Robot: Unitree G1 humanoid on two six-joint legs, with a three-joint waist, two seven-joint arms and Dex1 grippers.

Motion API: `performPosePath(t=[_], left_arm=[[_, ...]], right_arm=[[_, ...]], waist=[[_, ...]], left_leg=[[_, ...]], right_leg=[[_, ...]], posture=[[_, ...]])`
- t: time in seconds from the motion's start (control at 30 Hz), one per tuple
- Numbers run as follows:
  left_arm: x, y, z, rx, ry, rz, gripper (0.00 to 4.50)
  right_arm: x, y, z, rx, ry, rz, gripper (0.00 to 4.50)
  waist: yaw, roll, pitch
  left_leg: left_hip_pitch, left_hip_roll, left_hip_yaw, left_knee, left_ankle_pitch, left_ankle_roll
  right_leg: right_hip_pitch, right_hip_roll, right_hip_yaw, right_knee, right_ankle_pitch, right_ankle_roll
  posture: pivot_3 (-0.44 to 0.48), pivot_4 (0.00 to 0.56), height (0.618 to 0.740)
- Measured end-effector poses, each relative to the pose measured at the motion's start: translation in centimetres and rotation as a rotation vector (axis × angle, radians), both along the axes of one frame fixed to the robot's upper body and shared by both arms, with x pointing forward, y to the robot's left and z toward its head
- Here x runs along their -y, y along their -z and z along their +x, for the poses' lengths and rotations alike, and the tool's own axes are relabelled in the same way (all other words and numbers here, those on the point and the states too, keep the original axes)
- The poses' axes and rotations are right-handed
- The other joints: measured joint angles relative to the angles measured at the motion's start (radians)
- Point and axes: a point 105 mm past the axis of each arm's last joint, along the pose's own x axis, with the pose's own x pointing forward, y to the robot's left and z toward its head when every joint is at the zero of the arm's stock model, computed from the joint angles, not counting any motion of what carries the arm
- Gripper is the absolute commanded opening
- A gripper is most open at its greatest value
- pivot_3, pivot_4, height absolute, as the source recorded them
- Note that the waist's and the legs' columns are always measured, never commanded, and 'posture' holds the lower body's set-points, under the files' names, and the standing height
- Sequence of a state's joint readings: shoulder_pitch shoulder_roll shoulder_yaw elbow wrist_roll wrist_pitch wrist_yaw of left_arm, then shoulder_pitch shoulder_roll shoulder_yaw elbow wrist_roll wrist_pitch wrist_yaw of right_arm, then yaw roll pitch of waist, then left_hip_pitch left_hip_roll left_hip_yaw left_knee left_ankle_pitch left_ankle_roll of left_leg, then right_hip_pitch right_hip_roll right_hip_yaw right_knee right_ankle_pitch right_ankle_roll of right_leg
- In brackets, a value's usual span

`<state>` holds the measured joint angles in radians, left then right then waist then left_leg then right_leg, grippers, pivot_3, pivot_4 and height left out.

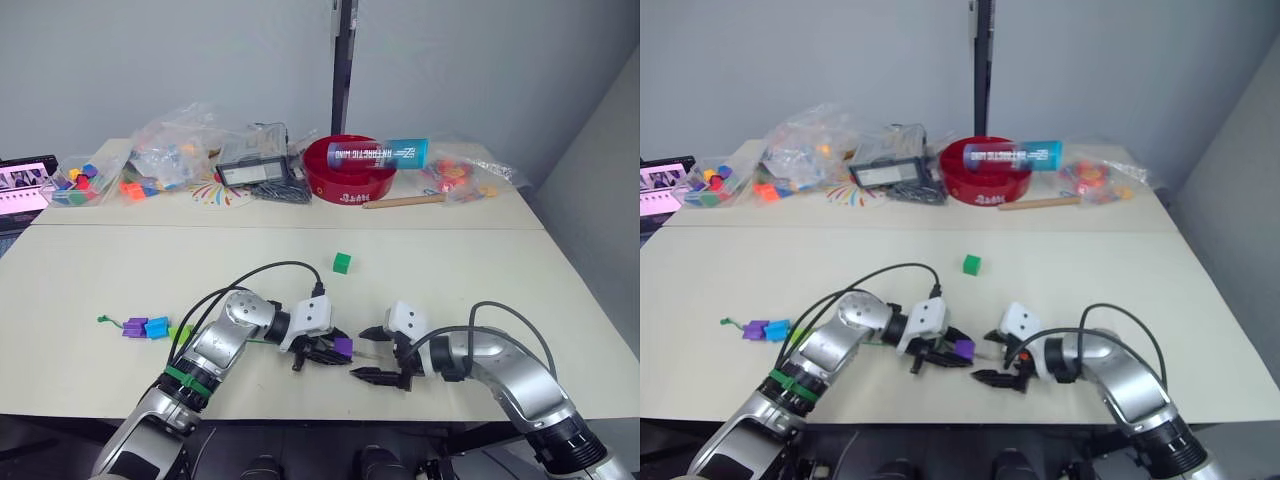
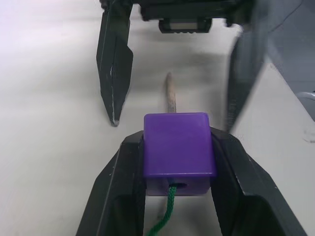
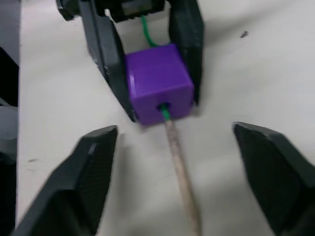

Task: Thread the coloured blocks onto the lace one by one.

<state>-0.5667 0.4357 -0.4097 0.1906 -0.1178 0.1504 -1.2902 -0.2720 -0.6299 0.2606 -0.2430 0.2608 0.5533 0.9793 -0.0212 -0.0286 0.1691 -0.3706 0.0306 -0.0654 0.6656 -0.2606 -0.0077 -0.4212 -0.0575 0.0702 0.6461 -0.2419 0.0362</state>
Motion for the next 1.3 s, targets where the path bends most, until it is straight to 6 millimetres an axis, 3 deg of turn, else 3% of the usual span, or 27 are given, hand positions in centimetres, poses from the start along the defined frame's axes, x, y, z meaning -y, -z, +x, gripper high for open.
performPosePath(t=[0.27, 0.5, 0.63, 0.83, 1.3], left_arm=[[-0.1, 0.0, 0.0, 0.0, 0.0, 0.002, 1.2], [-0.2, 0.0, 0.1, 0.004, -0.005, 0.004, 1.2], [-1.2, -0.6, 1.0, 0.023, -0.045, 0.014, 1.2], [-4.8, -1.6, 2.2, 0.061, -0.14, 0.045, 1.2], [-11.3, -1.1, 0.9, 0.02, -0.263, 0.116, 1.2]], right_arm=[[0.4, 0.2, 0.2, 0.015, -0.011, -0.028, 0.01], [0.3, 0.1, 0.0, 0.021, -0.027, -0.021, 0.0], [0.6, 0.0, -0.1, 0.013, -0.038, -0.025, 0.0], [1.2, -0.3, 0.0, 0.02, -0.025, -0.034, 0.0], [1.9, 0.1, 0.8, 0.034, 0.023, -0.03, 0.0]], waist=[[0.0, 0.0, 0.0], [0.0, 0.0, 0.0], [0.0, 0.0, 0.0], [-0.003, 0.0, 0.0], [-0.012, 0.0, 0.0]], left_leg=[[0.0, 0.0, 0.0, 0.0, 0.0, 0.0], [0.0, 0.0, 0.0, 0.0, 0.0, 0.0], [0.0, 0.0, 0.0, 0.0, 0.0, 0.0], [0.0, 0.0, 0.0, 0.0, 0.0, 0.0], [0.0, 0.001, 0.0, 0.0, 0.0, 0.0]], right_leg=[[0.0, 0.0, 0.0, 0.0, 0.0, 0.0], [0.0, 0.0, 0.0, 0.0, 0.0, 0.0], [0.0, 0.0, 0.0, 0.0, 0.0, 0.0], [0.0, 0.0, 0.0, 0.0, 0.0, 0.0], [0.0, 0.0, 0.0, 0.001, 0.0, 0.0]], posture=[[0.0, 0.15, 0.731], [0.0, 0.15, 0.731], [0.0, 0.15, 0.731], [0.0, 0.15, 0.731], [0.0, 0.15, 0.731]])
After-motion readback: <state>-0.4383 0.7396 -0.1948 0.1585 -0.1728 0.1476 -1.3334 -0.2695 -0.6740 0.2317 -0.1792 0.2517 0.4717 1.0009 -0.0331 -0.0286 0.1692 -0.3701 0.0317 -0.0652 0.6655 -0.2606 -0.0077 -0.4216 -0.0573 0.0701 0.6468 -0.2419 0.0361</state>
